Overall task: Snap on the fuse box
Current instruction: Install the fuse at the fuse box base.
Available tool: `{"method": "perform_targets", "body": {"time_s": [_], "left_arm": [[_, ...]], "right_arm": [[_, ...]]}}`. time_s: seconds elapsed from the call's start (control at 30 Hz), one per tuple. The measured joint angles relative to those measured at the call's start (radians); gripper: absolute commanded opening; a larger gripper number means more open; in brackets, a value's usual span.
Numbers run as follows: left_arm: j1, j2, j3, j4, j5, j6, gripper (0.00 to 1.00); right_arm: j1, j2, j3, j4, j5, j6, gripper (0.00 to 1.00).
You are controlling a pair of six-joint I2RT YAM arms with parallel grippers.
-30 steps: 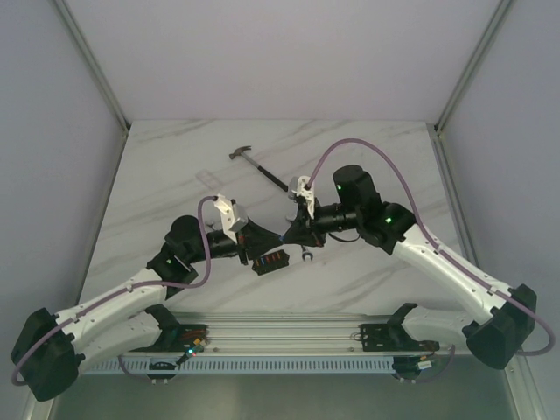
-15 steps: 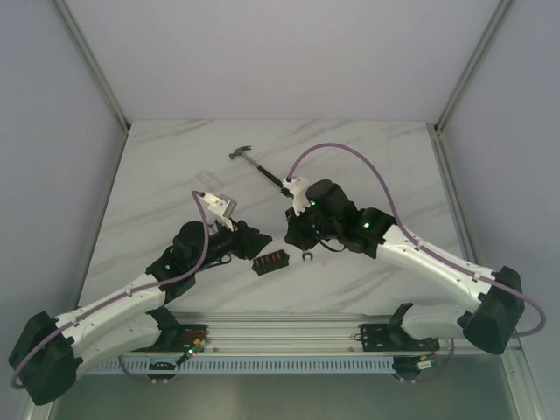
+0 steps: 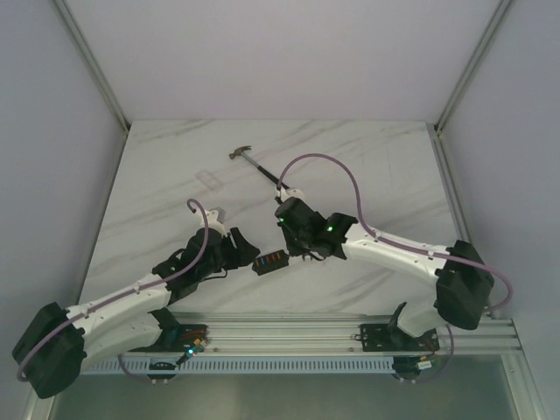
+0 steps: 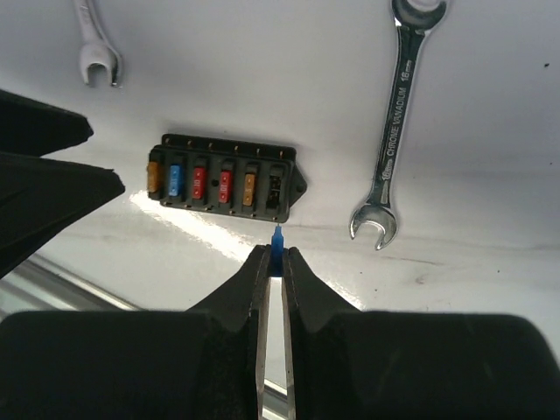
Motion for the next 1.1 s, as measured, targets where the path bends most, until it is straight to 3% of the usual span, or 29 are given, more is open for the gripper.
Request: {"method": "perform_targets", "body": {"time_s": [0.57, 1.1], "left_arm": [[0.0, 0.151, 0.006, -0.035, 0.017, -0.091, 0.46], [0.0, 0.192, 0.029, -0.037, 0.029, -0.09, 0.44]], "right_arm": [[0.05, 0.194, 0.047, -0.024, 0.079, 0.089, 0.0], [0.067, 0.267, 0.116, -0.061, 0.122, 0.148, 0.0]]}}
